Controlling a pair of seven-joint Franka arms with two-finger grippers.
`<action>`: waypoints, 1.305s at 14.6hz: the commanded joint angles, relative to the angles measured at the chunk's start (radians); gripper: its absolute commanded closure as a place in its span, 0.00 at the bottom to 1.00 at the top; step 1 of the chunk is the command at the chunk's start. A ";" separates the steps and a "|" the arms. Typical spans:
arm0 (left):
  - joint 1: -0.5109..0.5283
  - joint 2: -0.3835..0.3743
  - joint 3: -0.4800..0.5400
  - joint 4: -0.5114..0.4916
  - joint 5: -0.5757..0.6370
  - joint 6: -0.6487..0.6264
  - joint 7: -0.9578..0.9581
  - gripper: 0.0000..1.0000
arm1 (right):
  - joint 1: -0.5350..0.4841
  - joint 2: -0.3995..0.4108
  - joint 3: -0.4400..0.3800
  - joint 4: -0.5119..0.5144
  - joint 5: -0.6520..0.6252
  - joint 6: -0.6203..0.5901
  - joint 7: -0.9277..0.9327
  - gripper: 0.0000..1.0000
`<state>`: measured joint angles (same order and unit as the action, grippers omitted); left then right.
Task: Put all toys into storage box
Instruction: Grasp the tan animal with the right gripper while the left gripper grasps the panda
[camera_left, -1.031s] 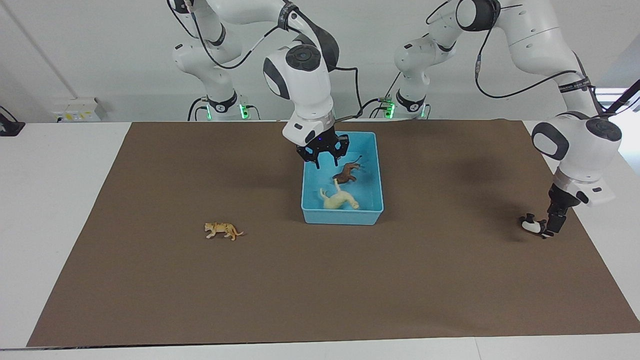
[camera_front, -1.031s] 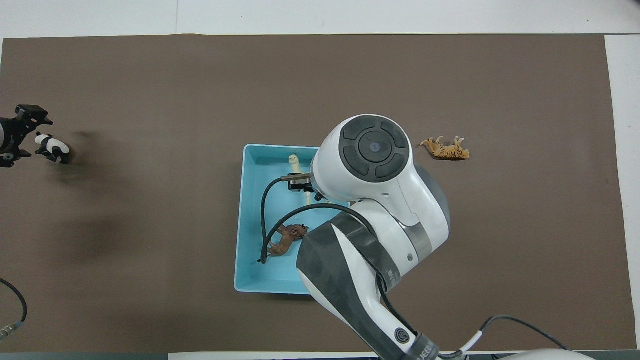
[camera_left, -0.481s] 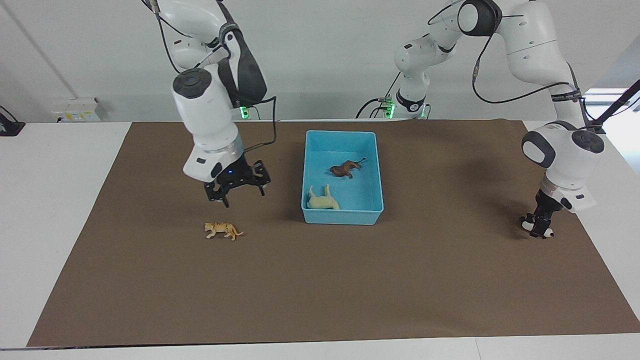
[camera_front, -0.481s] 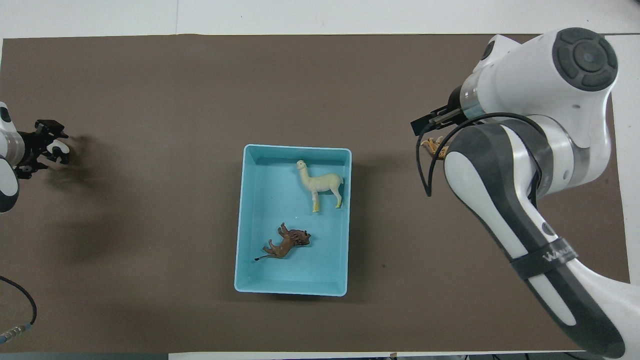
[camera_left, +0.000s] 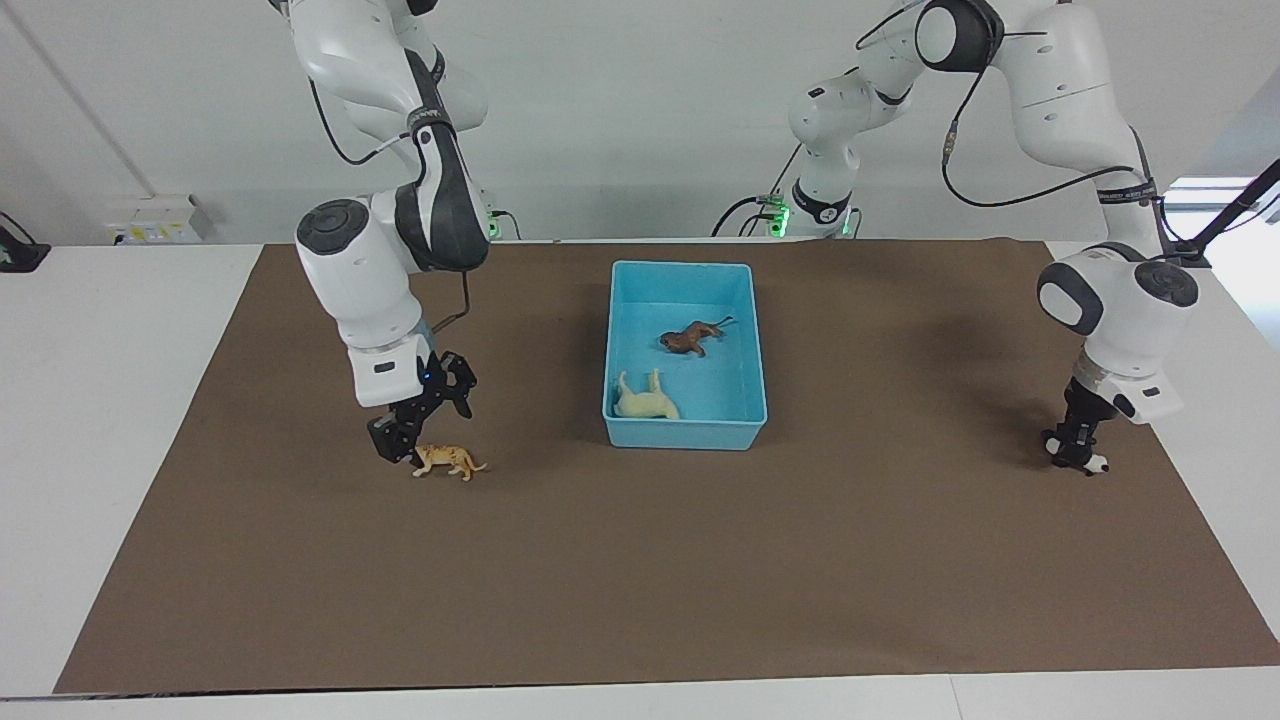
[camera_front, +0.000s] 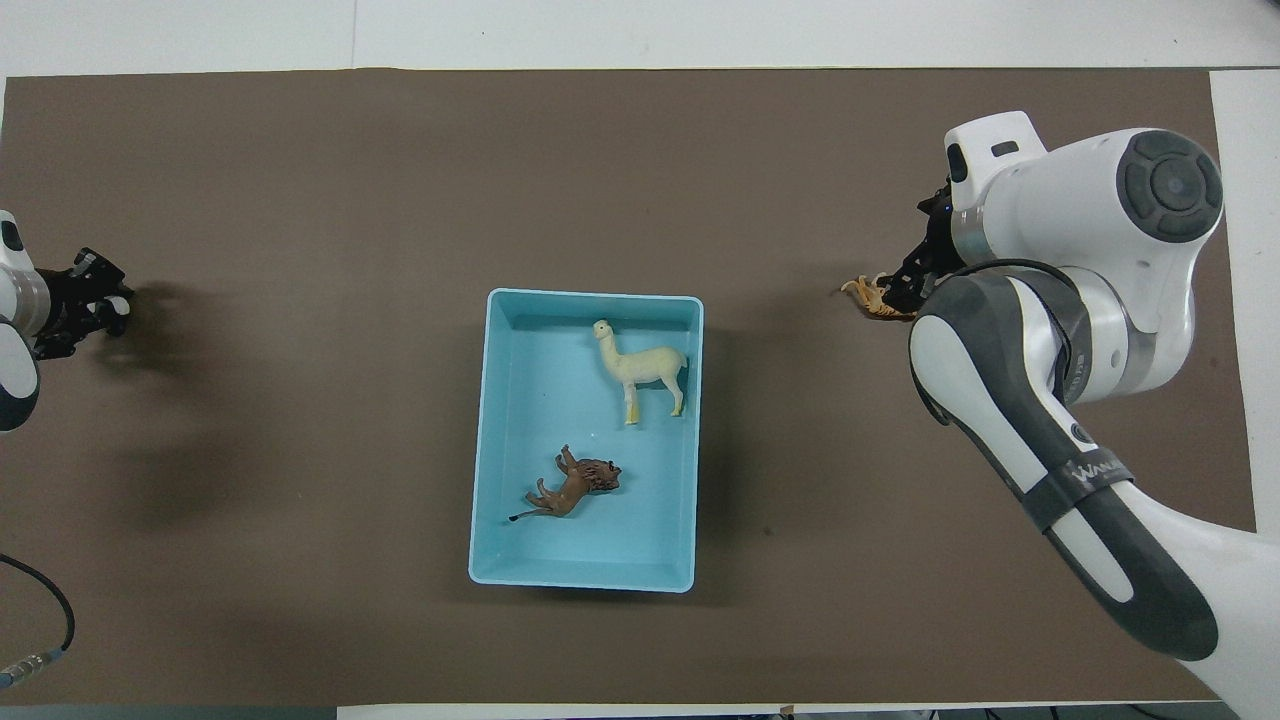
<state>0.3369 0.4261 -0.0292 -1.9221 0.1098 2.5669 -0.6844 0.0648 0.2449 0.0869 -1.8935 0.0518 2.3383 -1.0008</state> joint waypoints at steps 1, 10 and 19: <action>-0.007 -0.006 0.003 0.012 0.025 0.004 -0.017 0.99 | -0.026 -0.010 0.013 -0.082 -0.001 0.108 -0.174 0.00; -0.214 -0.137 -0.014 0.258 -0.022 -0.540 -0.134 1.00 | -0.036 0.042 0.013 -0.219 -0.004 0.344 -0.295 0.00; -0.688 -0.277 -0.018 0.119 -0.146 -0.526 -0.690 1.00 | -0.042 0.039 0.011 -0.274 -0.004 0.404 -0.332 0.00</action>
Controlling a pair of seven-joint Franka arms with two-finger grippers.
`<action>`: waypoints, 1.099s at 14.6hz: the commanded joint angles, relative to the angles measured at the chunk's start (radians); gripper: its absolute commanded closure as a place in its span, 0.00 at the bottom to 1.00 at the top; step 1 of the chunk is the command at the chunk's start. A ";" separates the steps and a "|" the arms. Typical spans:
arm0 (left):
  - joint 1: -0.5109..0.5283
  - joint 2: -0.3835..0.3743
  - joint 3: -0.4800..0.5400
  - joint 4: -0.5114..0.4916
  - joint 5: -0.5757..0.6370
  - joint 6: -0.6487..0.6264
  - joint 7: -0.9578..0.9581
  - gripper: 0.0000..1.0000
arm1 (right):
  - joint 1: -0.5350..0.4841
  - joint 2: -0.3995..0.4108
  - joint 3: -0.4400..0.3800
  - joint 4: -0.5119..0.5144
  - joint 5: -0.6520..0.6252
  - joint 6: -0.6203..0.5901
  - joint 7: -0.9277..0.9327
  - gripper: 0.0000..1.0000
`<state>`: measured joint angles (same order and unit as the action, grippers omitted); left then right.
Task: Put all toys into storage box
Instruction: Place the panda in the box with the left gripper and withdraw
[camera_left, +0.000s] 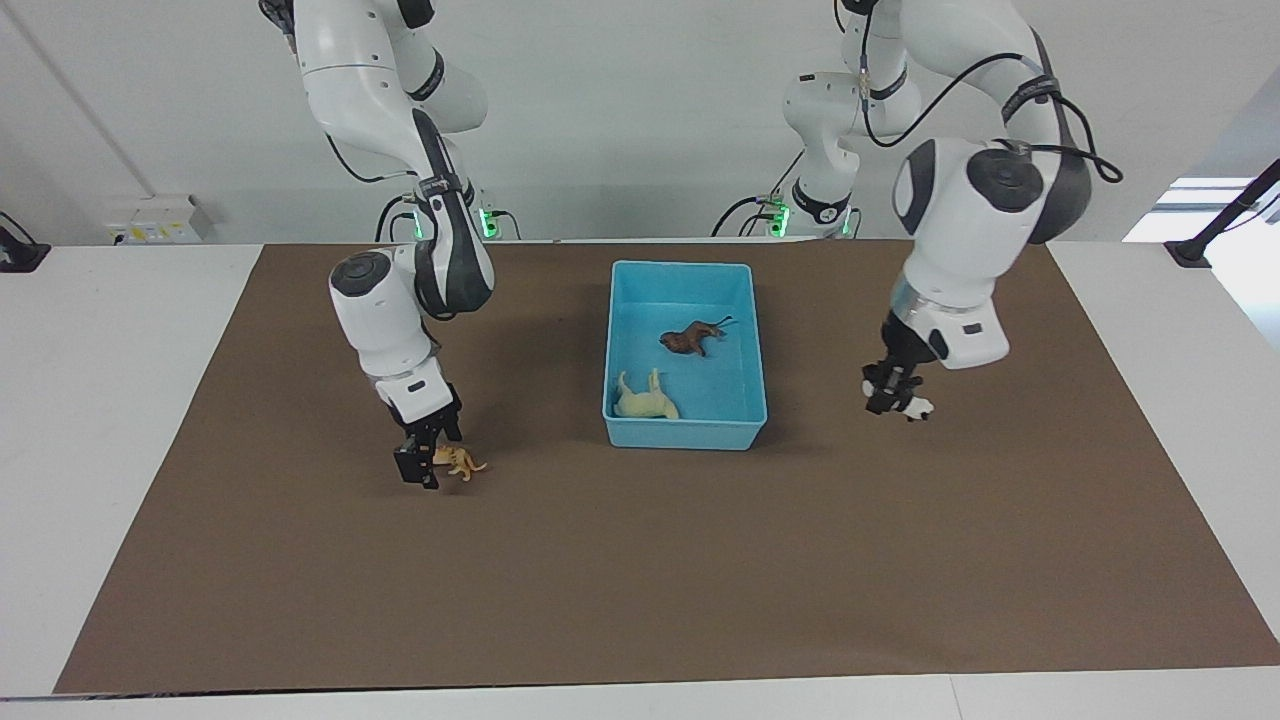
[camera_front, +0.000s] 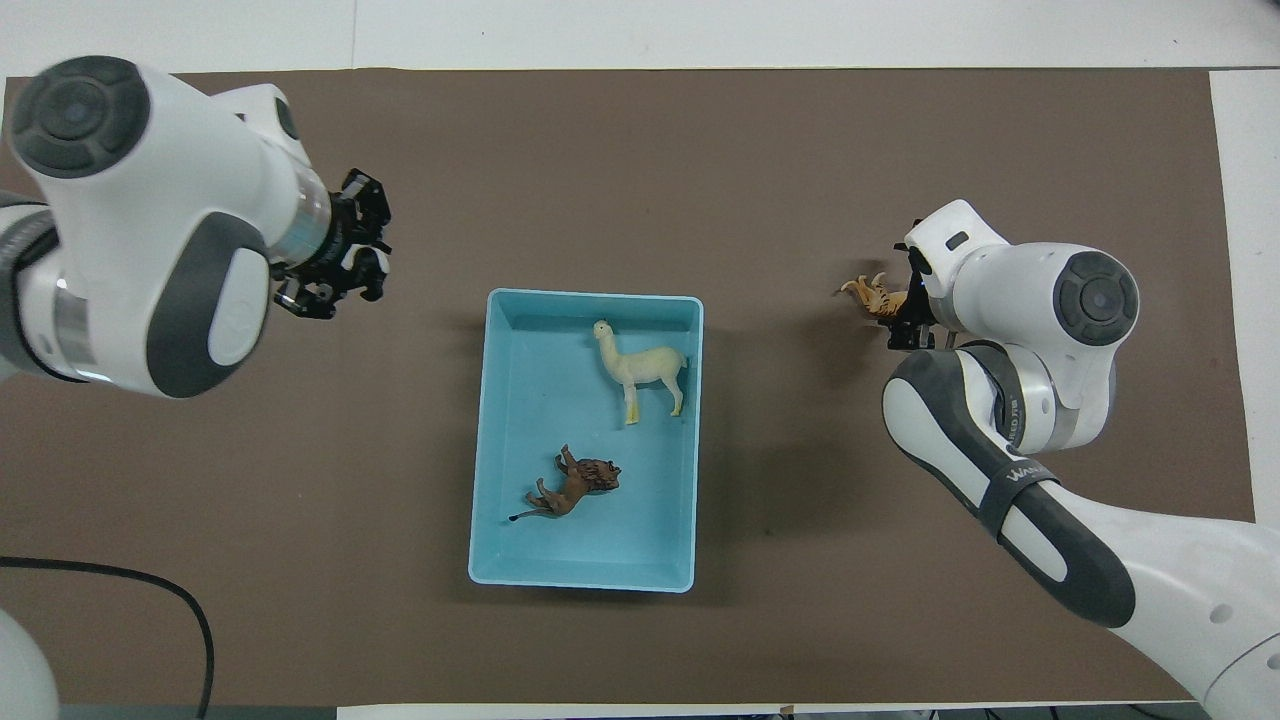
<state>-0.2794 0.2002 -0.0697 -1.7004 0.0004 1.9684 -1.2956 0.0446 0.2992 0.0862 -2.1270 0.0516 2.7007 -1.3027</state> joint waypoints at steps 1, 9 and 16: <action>-0.124 -0.074 0.022 -0.163 -0.043 0.131 -0.115 1.00 | -0.029 -0.011 0.012 -0.044 -0.004 0.048 -0.041 0.00; -0.311 -0.154 0.024 -0.317 -0.042 0.222 -0.188 0.00 | -0.032 -0.003 0.013 -0.018 -0.001 0.042 -0.017 1.00; -0.045 -0.294 0.044 -0.135 -0.040 -0.181 0.342 0.00 | -0.026 -0.015 0.012 0.220 -0.001 -0.330 0.225 1.00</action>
<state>-0.4156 -0.0590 -0.0226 -1.8856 -0.0256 1.9178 -1.1497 0.0277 0.2918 0.0859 -2.0054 0.0531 2.5081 -1.1813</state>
